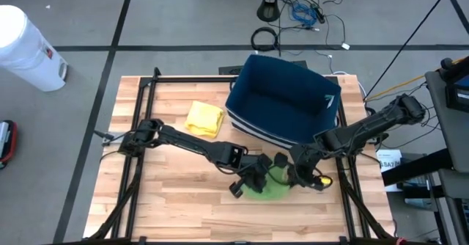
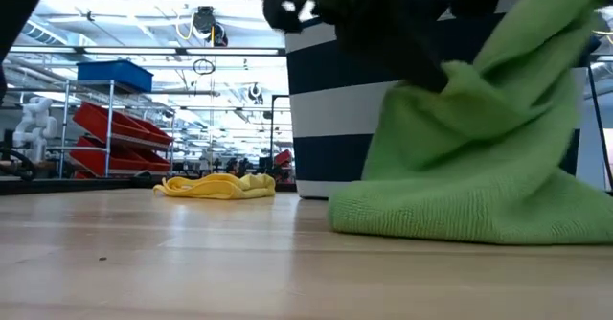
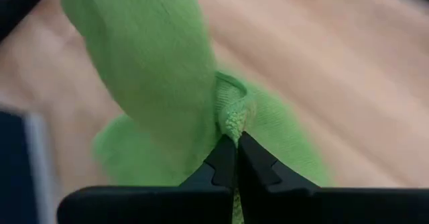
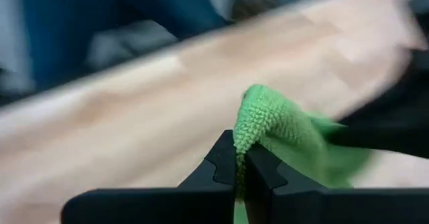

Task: Fold towel
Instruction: Fold the green towel

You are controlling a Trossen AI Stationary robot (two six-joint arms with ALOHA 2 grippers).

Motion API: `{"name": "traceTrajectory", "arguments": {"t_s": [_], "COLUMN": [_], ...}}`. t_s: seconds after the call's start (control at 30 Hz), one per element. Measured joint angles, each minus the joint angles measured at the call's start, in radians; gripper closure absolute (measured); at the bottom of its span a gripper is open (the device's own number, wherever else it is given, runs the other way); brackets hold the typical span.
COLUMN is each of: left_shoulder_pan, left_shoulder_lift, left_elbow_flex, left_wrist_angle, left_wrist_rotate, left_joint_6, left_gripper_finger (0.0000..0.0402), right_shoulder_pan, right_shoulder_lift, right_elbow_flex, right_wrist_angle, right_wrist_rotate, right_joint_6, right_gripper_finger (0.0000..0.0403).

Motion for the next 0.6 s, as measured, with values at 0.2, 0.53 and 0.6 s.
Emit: {"name": "traceTrajectory", "arguments": {"t_s": [0.2,0.53,0.6], "left_shoulder_pan": [-0.008,-0.011,-0.013], "left_shoulder_lift": [-0.001,-0.001,-0.001], "left_elbow_flex": [0.0,0.0,0.0], "left_wrist_angle": [-0.009,-0.048,-0.048], "left_wrist_rotate": [-0.092,-0.316,-0.326], "left_joint_6": [0.057,0.056,0.046], "left_gripper_finger": [0.035,0.0297,0.0292], "right_shoulder_pan": [0.0,-0.002,-0.002], "right_shoulder_lift": [-0.081,-0.154,-0.154], "right_elbow_flex": [0.0,0.002,0.002], "right_wrist_angle": [-0.038,-0.133,-0.142], "right_wrist_rotate": [0.19,0.445,0.445], "right_joint_6": [-0.026,0.004,0.033], "right_gripper_finger": [0.0382,0.0325,0.0307]}}
